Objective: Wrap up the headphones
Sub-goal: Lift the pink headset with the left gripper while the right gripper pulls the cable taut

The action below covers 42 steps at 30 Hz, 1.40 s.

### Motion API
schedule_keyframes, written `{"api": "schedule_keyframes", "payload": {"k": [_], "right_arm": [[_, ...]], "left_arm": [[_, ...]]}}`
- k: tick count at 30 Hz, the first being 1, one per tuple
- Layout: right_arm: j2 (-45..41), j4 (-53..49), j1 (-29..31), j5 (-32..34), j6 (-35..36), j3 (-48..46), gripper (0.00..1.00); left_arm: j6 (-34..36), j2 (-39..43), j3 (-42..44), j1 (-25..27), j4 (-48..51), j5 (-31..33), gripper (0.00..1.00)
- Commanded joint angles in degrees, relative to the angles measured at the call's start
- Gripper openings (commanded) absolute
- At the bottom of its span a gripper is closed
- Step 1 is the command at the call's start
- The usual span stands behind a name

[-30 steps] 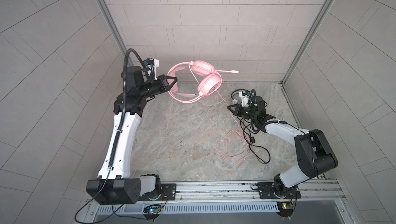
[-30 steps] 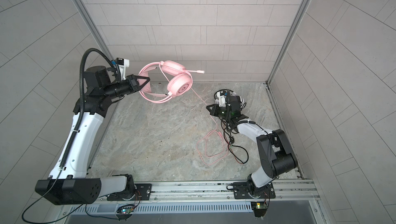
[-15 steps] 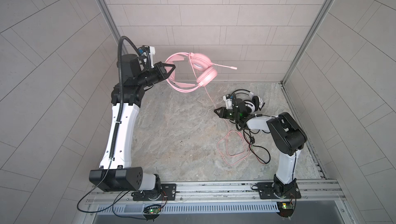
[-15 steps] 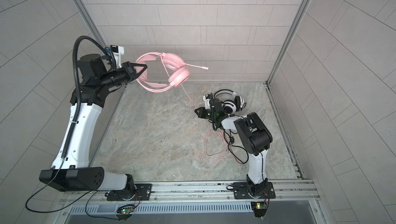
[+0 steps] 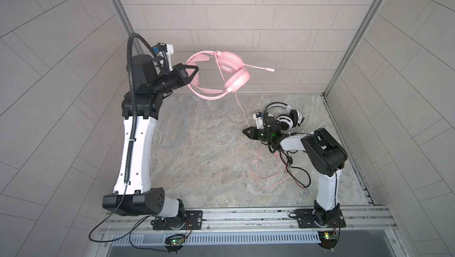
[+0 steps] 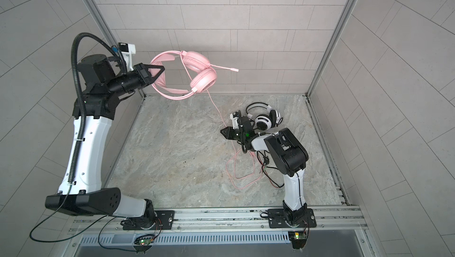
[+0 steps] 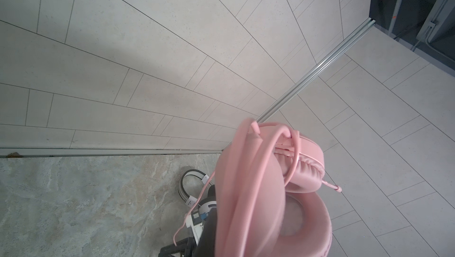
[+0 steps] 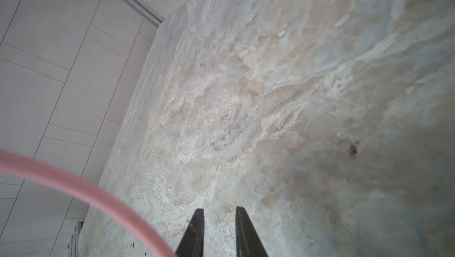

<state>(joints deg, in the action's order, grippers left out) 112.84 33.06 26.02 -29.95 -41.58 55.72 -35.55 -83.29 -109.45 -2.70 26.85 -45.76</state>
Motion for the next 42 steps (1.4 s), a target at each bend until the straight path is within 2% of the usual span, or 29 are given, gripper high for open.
{"api": "schedule_keyframes", "payload": {"k": [1,12,14,27,29,34,39,42], "right_arm": [[0.8,2.7,0.6,0.0,-1.2,-2.5,0.24],[1.5,4.7,3.3,0.2,-2.1,-6.5,0.29],[2.1,4.6,4.3,0.6,-1.9,-6.6,0.30],[6.7,3.2,12.9,2.7,-1.0,-3.5,0.31],[6.5,2.4,13.8,3.5,-0.1,-3.8,0.26],[5.2,1.9,14.4,4.1,1.0,-5.5,0.06],[0.6,-0.8,14.5,4.9,2.9,-8.3,0.00],[-4.8,-4.3,15.1,5.6,4.2,-11.3,0.00]], "left_arm": [[-3.4,-0.2,-4.5,-0.8,-5.5,0.2,0.00],[-8.3,-2.9,-6.2,-1.8,-9.7,2.1,0.00],[-9.4,-3.2,-6.7,-2.2,-9.9,3.3,0.00],[-14.0,-5.4,-10.0,-6.2,-12.1,1.8,0.00],[-13.8,-5.7,-9.9,-6.8,-12.1,1.8,0.00],[-13.3,-5.6,-6.9,-7.6,-12.5,2.8,0.00],[-12.4,-5.5,-3.4,-8.3,-13.4,4.1,0.00],[-10.8,-5.3,-1.1,-8.6,-13.3,6.8,0.00]]}}
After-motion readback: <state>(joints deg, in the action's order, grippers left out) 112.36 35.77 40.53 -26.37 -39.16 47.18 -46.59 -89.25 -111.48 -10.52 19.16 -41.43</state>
